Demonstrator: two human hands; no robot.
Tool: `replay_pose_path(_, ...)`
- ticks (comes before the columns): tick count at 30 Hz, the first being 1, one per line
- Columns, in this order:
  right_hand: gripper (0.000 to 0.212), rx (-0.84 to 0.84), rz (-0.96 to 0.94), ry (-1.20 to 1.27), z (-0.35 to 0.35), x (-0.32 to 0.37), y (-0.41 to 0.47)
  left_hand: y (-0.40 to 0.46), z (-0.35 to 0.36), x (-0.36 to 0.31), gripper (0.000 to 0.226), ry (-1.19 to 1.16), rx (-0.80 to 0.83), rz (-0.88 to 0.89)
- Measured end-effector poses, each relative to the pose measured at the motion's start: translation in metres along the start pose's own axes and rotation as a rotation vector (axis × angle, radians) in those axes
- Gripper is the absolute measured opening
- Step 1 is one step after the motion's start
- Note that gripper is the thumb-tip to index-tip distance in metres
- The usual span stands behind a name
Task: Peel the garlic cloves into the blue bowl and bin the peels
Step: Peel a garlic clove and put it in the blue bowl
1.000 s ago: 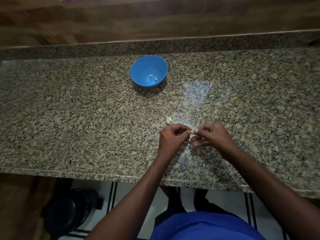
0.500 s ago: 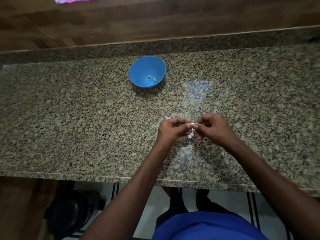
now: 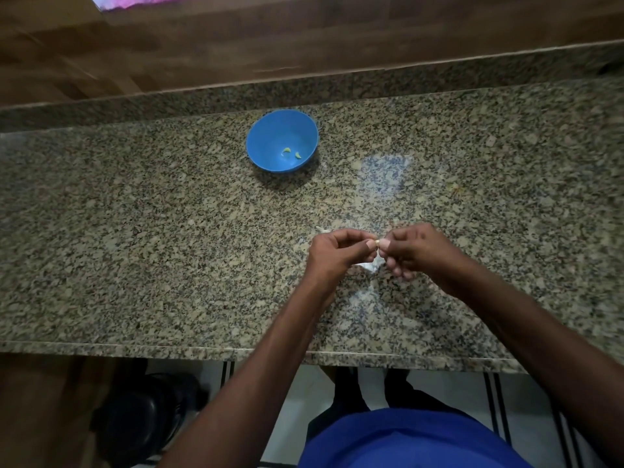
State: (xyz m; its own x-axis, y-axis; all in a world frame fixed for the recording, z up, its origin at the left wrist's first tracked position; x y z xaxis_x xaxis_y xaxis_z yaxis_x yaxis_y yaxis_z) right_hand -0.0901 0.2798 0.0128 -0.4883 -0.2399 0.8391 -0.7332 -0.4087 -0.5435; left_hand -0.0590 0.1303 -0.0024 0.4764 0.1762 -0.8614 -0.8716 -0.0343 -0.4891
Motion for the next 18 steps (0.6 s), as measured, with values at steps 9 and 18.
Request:
replay_pose_path(9, 0.02, 0.122, 0.372, 0.395, 0.008, -0.028, 0.0, -0.007, -0.001, -0.017, 0.007, 0.244, -0.038, 0.158)
replay_pose_path(18, 0.02, -0.244, -0.235, -0.686, 0.0, 0.012, -0.003, 0.002, -0.005, 0.003, 0.003, 0.158, -0.092, -0.1)
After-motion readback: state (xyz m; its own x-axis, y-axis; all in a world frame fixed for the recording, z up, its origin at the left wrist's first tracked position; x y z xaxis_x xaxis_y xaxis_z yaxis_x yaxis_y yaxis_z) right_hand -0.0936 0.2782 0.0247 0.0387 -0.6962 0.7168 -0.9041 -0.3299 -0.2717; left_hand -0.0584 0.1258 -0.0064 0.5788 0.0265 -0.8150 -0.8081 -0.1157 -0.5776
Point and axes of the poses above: each hand's wrist, its own y-axis towards the middle knuckle, its own z-axis out of the palm, x = y × z, the point moved 9 cm from there along y, towards the middle knuckle, and after that the axes turned 2 degrees about y, right-handed, at the moved point
